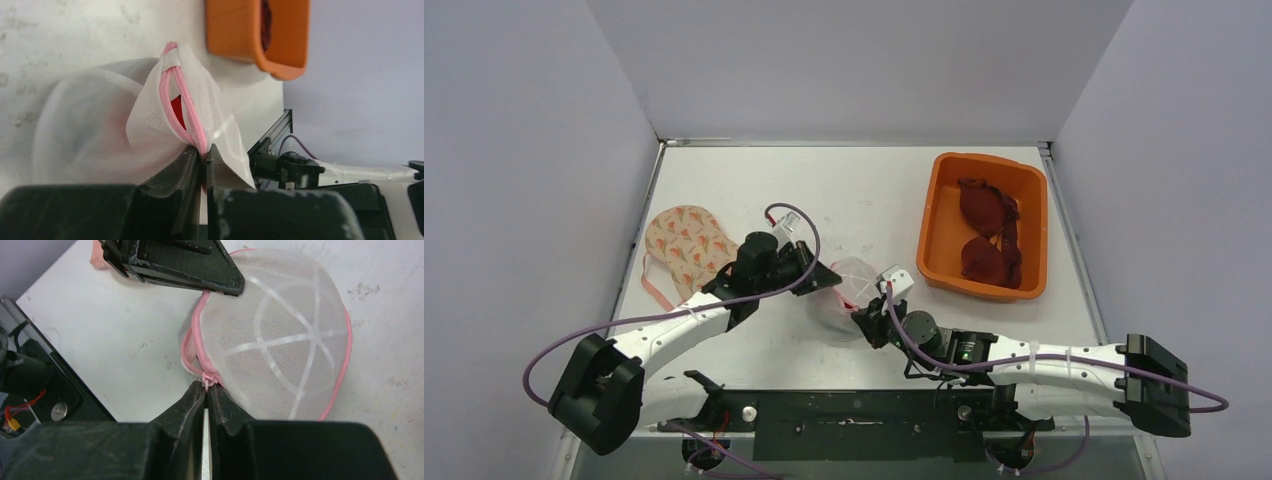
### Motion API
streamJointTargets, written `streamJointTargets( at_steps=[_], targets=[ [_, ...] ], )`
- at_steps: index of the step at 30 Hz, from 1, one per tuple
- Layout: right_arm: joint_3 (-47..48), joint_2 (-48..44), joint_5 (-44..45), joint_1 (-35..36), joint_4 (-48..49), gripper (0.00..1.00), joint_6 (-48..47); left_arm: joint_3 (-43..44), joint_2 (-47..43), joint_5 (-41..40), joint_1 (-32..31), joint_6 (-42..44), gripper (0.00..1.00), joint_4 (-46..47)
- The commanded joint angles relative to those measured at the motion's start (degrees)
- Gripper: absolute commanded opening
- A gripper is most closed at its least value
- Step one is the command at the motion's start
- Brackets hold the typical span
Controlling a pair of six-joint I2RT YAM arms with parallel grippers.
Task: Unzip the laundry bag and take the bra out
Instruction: Unzip the laundry bag at the center of the board.
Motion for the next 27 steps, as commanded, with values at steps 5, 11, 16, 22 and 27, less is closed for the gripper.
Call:
streamJointTargets(
  at_steps=[5, 11, 16, 22, 27],
  targets=[
    [-1.5, 1.9, 0.8, 1.4, 6.5, 0.05, 3.6, -2.4, -1.3, 1.4, 0.1, 2.6, 0.0, 3.5],
    [-1.5, 2.6, 0.9, 1.7, 7.1, 0.05, 4.2, -1.5, -6.3, -2.5, 0.1, 2.1, 0.46, -5.5],
    [-0.8, 3.4, 1.0, 2.0, 7.4, 0.05, 3.8, -2.3, -15.2, -9.3, -0.2, 0.1, 0.73, -18.6],
    [-0.1, 4.8, 0.8, 2.1, 7.9, 0.05, 3.2, -6.9, -25.5, -12.9, -1.6, -9.9, 0.76, -23.9],
    [0.6, 6.2, 0.5, 2.3, 8.4, 0.05, 2.9, -9.6, -28.2, -16.7, -6.8, -20.2, 0.75, -18.8]
  ],
)
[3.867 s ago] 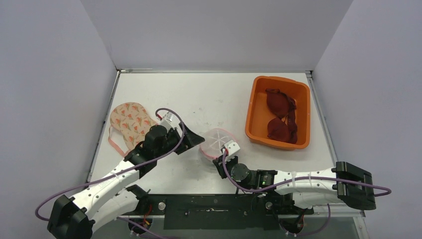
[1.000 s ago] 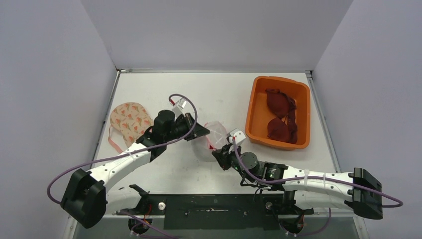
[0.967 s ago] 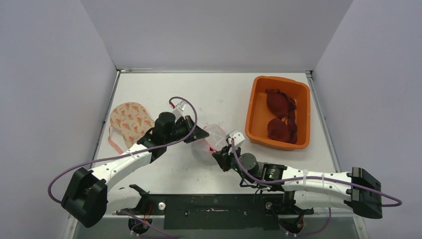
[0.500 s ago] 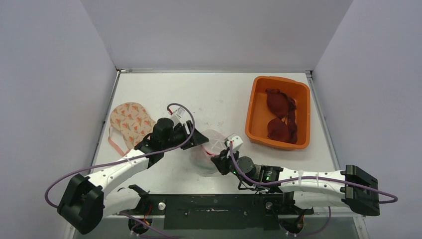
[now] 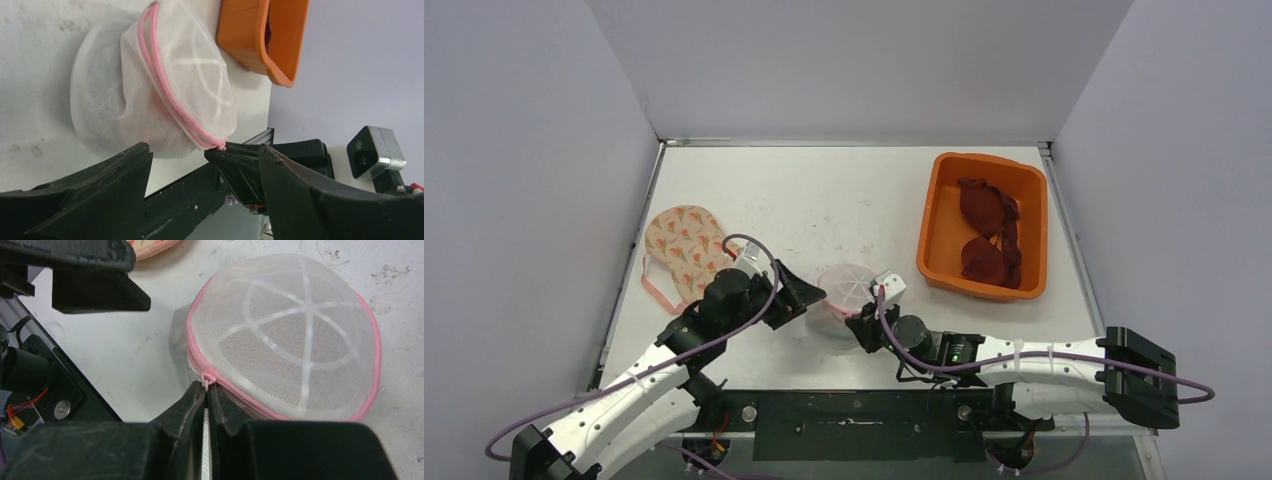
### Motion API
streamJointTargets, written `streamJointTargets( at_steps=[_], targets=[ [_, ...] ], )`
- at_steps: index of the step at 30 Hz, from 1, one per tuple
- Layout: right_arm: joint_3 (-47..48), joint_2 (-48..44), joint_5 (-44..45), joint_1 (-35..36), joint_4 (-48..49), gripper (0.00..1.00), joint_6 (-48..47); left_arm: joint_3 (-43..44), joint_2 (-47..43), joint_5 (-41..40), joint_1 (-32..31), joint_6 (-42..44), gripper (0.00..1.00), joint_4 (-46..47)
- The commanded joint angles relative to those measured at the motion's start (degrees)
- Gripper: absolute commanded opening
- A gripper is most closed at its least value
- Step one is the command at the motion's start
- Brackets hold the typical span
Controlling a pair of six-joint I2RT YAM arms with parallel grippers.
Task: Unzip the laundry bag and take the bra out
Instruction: Unzip the laundry bag at the center of the board.
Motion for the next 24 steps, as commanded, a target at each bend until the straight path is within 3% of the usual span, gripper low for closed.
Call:
streamJointTargets(
  at_steps=[1, 7, 17, 20, 24],
  targets=[
    [2.6, 1.2, 0.6, 0.5, 3.9, 0.05, -0.7, -1.1, -0.4, -6.6, -5.3, -10.6, 0.75, 2.8],
    [2.6, 1.5, 0.3, 0.5, 4.1, 0.05, -0.7, 1.0, 7.5, -8.5, -10.1, -13.4, 0.71, 8.4],
    [1.8, 0.7, 0.3, 1.8, 4.5, 0.05, -0.8, -0.2, 13.3, -12.0, -11.0, -15.5, 0.56, 16.0],
    [1.4, 0.2, 0.3, 2.2, 4.9, 0.05, -0.9, -0.3, 14.8, -12.0, -11.0, -15.4, 0.48, 17.1],
    [0.7, -1.4, 1.0, 2.5, 4.7, 0.05, -1.0, -0.9, 16.6, -11.3, -11.0, -15.1, 0.28, 18.9]
  ],
)
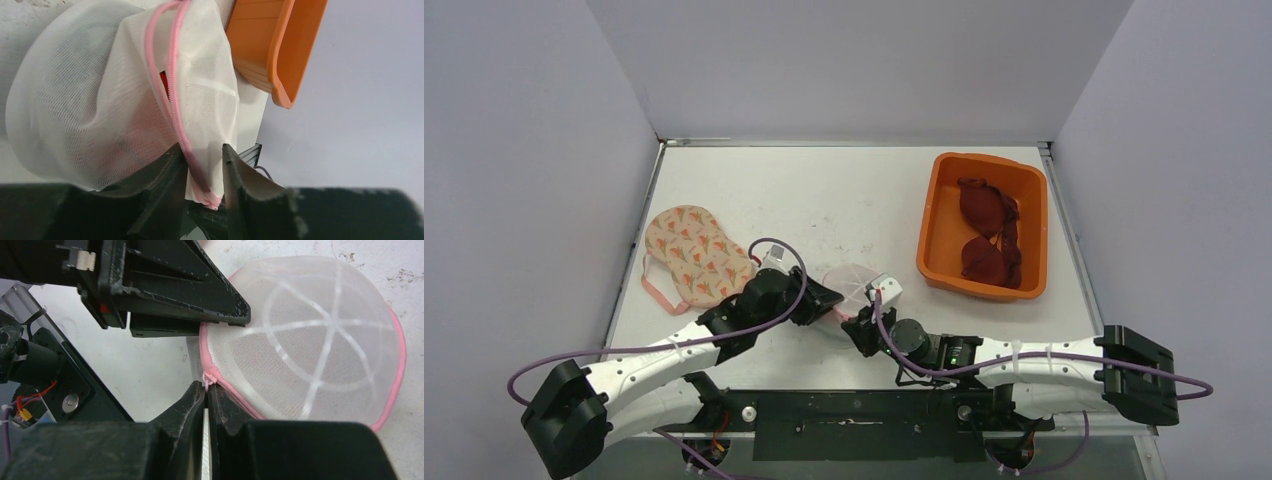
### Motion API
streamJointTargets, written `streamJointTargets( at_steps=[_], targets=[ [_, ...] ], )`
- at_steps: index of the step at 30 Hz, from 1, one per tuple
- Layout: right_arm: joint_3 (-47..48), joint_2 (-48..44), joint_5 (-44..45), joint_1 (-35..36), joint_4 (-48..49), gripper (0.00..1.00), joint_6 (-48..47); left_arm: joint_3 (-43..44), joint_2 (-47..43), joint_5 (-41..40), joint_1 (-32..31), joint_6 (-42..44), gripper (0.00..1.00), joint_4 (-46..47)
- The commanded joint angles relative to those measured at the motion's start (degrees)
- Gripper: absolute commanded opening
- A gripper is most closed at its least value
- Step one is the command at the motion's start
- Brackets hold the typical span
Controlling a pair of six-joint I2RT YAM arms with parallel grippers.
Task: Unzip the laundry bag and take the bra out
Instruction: Unzip the laundry bag at the center of the board.
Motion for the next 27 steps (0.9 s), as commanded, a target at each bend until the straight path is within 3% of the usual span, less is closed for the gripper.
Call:
streamJointTargets(
  at_steps=[1, 7, 15, 21, 27],
  targets=[
    [0.3, -3.3, 1.4, 0.7, 3.3, 0.05, -0.5, 0.1, 1.3, -0.5, -0.2, 0.2, 0.24, 5.9],
    [-0.4, -7.7, 4.7, 0.8, -0.8, 0.05, -0.8, -0.1, 0.5, -1.6, 0.1, 1.7, 0.0, 5.5],
    [-2.5, -12.9, 11.7, -0.4, -8.5, 0.05, 2.1, -0.3, -0.8, -1.8, 0.5, 3.2, 0.0, 4.7],
    [-3.7, -14.9, 10.9, -0.6, -8.3, 0.05, 2.3, -1.0, -1.8, -1.0, 0.7, 5.0, 0.0, 6.3],
    [-3.2, -17.1, 10.7, -0.3, -8.2, 0.05, 0.0, 2.3, -2.1, 6.4, 5.8, 11.7, 0.0, 7.2]
  ],
)
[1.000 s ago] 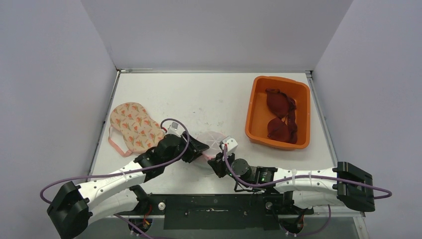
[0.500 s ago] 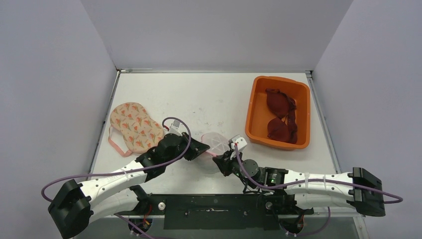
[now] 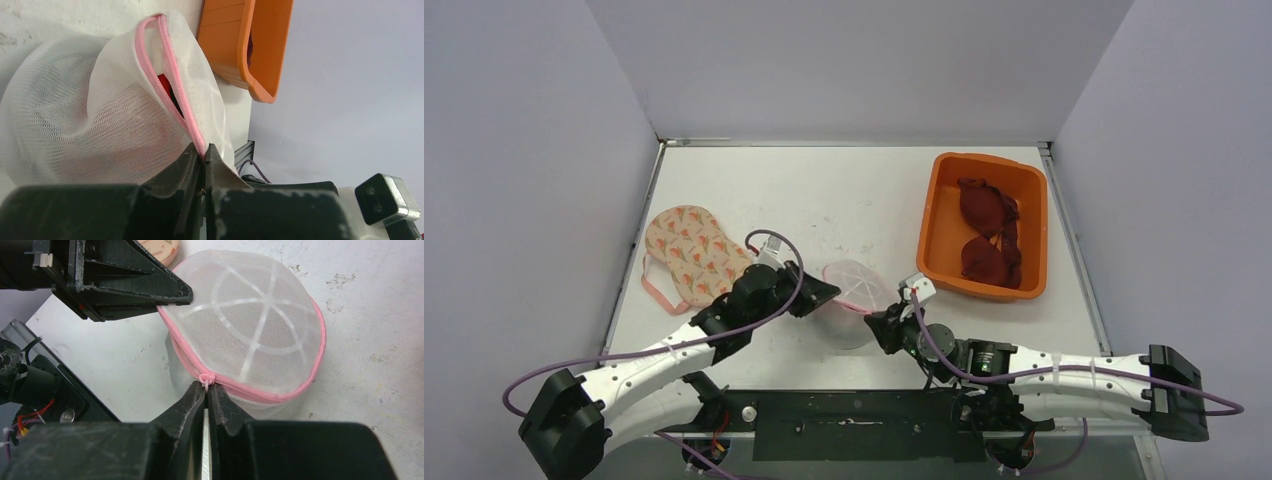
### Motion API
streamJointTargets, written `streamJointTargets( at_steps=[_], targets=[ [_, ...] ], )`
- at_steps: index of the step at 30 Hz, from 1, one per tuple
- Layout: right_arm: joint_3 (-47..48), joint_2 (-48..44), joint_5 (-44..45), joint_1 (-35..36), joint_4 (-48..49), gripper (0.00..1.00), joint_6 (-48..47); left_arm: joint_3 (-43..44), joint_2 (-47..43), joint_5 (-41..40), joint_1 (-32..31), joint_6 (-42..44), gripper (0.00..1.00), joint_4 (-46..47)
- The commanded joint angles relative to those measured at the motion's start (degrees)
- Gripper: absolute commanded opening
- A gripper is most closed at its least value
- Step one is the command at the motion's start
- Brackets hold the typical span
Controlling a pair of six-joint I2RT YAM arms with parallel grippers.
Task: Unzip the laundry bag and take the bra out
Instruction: Unzip the laundry bag at the center of the board.
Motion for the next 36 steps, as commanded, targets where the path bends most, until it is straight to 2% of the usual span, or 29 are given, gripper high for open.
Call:
streamJointTargets(
  at_steps=[1, 4, 11, 16, 18, 19, 24, 26, 29, 32, 36],
  targets=[
    [0.8, -2.9, 3.8, -0.3, 0.3, 0.05, -2.7, 4.3, -0.5, 6.6, 5.2, 8.6, 0.0, 1.3],
    [2.8, -4.0, 4.9, 0.2, -1.1, 0.05, -4.9, 8.8, 1.3, 10.7, 8.0, 11.6, 0.0, -0.4],
    [8.7, -3.4, 4.4, 1.5, -2.1, 0.05, -9.1, 19.0, 8.8, 18.5, 8.9, 15.9, 0.0, 0.8],
    [7.1, 0.2, 4.0, 1.6, 0.5, 0.05, -7.3, 14.8, 9.8, 17.9, 9.3, 15.3, 0.02, 3.6],
    [5.3, 1.8, 3.2, 1.6, 2.5, 0.05, -5.5, 10.6, 10.2, 16.9, 9.6, 14.1, 0.08, 5.0],
    [4.7, 2.7, 2.9, 1.6, 3.3, 0.05, -4.6, 9.2, 10.6, 16.6, 9.7, 13.7, 0.16, 5.4],
    [2.4, 6.6, 1.7, 1.9, 7.4, 0.05, -1.9, 5.5, 12.2, 17.2, 10.1, 13.3, 0.36, 5.4],
    [2.4, 7.4, 1.5, 2.0, 7.9, 0.05, -1.3, 4.8, 10.9, 16.7, 10.1, 13.3, 0.37, 4.9],
    [2.7, 7.9, 1.0, 2.3, 7.9, 0.05, -0.5, 5.7, 7.9, 13.7, 10.1, 14.8, 0.47, 0.0],
    [2.9, 8.0, 1.0, 2.4, 7.5, 0.05, 0.0, 9.0, 4.9, 10.1, 10.1, 17.1, 0.59, -8.9],
    [3.1, 8.0, 1.0, 2.7, 7.4, 0.05, 0.3, 8.8, -1.5, 7.5, 9.8, 15.4, 0.65, -15.3]
  ],
)
